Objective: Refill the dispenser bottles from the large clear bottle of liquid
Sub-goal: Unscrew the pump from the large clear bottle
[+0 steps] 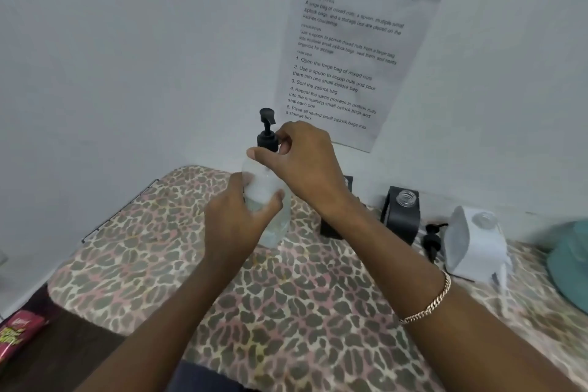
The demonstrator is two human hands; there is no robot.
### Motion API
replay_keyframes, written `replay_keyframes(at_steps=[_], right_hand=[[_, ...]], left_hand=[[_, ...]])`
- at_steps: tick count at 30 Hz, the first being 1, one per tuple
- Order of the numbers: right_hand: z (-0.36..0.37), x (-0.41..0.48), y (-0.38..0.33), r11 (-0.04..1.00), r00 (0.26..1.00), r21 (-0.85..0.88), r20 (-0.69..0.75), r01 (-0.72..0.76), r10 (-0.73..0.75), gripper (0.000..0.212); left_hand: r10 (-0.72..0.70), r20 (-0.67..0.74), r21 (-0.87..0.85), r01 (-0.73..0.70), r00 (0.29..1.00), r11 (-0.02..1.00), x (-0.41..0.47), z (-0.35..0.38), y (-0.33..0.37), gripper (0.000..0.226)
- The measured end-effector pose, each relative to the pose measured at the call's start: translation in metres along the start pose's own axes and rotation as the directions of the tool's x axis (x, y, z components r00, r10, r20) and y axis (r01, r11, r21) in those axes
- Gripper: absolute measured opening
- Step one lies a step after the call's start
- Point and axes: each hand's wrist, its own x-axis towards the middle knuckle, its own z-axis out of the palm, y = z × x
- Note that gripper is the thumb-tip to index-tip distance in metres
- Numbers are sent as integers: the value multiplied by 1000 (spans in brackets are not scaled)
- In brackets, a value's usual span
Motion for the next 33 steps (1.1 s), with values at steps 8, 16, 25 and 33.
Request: replay_keyframes(at_steps=[8,16,25,33], right_hand=[[-40,-72,-6,997,994,-46,-85,-70,65,33],[-66,-132,-4,986,977,-74,-163,-148,135,44],[-74,-153,-4,985,973,-78,-186,-157,140,54],[-82,-144,2,992,999,-125,-1,-33,33,50]], left_hand=[[31,100,-70,-24,994,997,-60,-19,42,59],[80,148,-95,-67,986,993,-112,-23,69,51],[149,134,-66,-142,980,988,-134,-21,76,53],[186,106,-105,-175,977,979,-135,-19,64,52]])
